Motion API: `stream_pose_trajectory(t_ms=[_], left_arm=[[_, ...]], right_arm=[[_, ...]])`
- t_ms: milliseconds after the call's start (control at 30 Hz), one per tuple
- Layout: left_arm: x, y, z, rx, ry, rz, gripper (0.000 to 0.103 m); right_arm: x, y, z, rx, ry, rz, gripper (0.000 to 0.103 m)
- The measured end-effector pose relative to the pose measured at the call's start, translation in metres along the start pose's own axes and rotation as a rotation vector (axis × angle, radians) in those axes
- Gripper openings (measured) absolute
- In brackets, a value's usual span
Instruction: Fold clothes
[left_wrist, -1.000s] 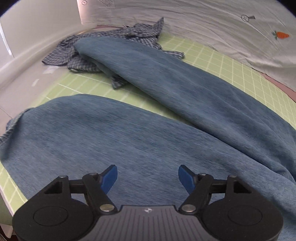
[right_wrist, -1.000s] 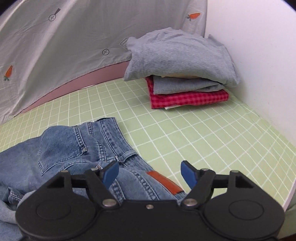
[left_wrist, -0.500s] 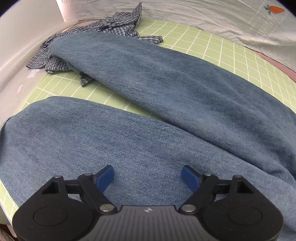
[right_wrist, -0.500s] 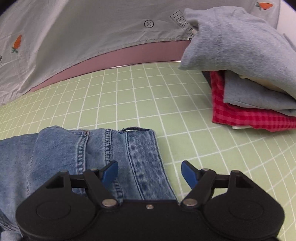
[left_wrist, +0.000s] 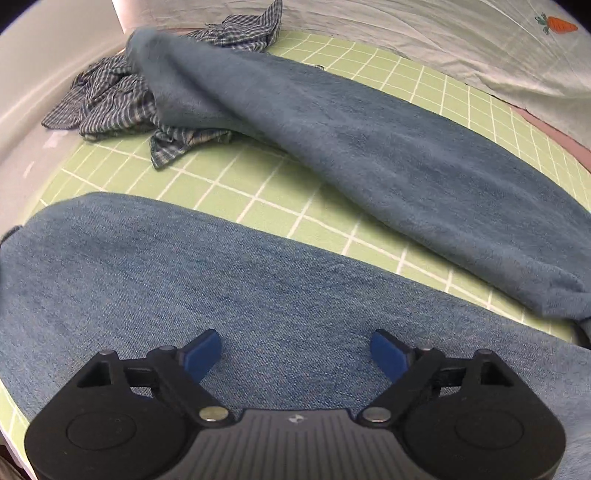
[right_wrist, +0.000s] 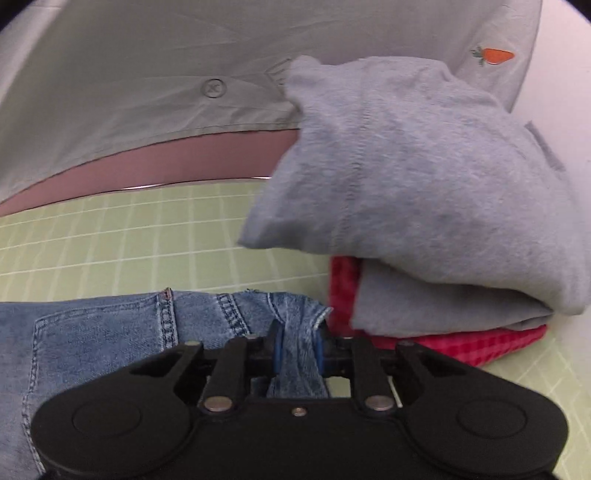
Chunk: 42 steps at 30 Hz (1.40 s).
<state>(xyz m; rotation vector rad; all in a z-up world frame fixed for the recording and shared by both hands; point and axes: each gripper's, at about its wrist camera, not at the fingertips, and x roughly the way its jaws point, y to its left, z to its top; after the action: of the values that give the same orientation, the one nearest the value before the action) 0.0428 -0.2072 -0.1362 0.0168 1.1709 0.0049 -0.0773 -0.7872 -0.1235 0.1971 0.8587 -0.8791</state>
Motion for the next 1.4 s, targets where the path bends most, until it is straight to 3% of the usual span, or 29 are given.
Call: stream_pose_trajectory(t_ms=[33, 100, 167, 367, 500, 733, 933, 1067, 1133, 1200, 1267, 1333, 1400], left_arm=[[-0.001, 0.001, 0.0, 0.001, -0.003, 0.002, 0.089], [-0.003, 0.003, -0.001, -0.006, -0.011, 0.011, 0.089], [-0.006, 0.009, -0.003, -0.024, -0.021, 0.008, 0.089], [-0.026, 0.04, -0.011, -0.088, -0.071, -0.001, 0.089], [-0.035, 0.066, -0.024, -0.096, -0.077, 0.003, 0.089], [-0.045, 0.084, -0.041, -0.073, -0.077, -0.027, 0.089], [-0.059, 0.079, -0.057, -0.037, -0.093, -0.054, 0.089], [-0.068, 0.08, -0.072, -0.024, -0.095, -0.057, 0.089], [-0.072, 0.084, -0.078, -0.022, -0.097, -0.048, 0.089], [-0.076, 0.088, -0.083, -0.026, -0.1, -0.039, 0.089], [-0.079, 0.095, -0.086, -0.043, -0.102, -0.029, 0.089], [-0.081, 0.101, -0.086, -0.059, -0.104, -0.019, 0.089], [-0.082, 0.11, -0.083, -0.074, -0.113, -0.004, 0.089]], right_arm=[[-0.002, -0.003, -0.001, 0.038, 0.01, 0.007, 0.041], [-0.014, -0.004, -0.006, 0.084, 0.004, 0.022, 0.046], [-0.036, 0.004, -0.017, 0.074, -0.023, 0.011, 0.066], [-0.107, 0.035, -0.078, 0.061, -0.054, 0.059, 0.079], [-0.134, 0.059, -0.128, 0.051, 0.013, 0.092, 0.08], [-0.17, 0.068, -0.191, 0.068, 0.09, 0.043, 0.083], [-0.183, 0.036, -0.207, 0.179, 0.072, -0.041, 0.091], [-0.17, 0.019, -0.21, 0.279, 0.115, 0.034, 0.093], [-0.162, 0.017, -0.211, 0.305, 0.114, 0.057, 0.089], [-0.159, 0.017, -0.211, 0.317, 0.102, 0.053, 0.078], [-0.162, 0.016, -0.211, 0.301, 0.079, 0.034, 0.038], [-0.167, 0.013, -0.212, 0.264, 0.064, 0.034, 0.025], [-0.172, 0.008, -0.215, 0.193, 0.046, -0.01, 0.022]])
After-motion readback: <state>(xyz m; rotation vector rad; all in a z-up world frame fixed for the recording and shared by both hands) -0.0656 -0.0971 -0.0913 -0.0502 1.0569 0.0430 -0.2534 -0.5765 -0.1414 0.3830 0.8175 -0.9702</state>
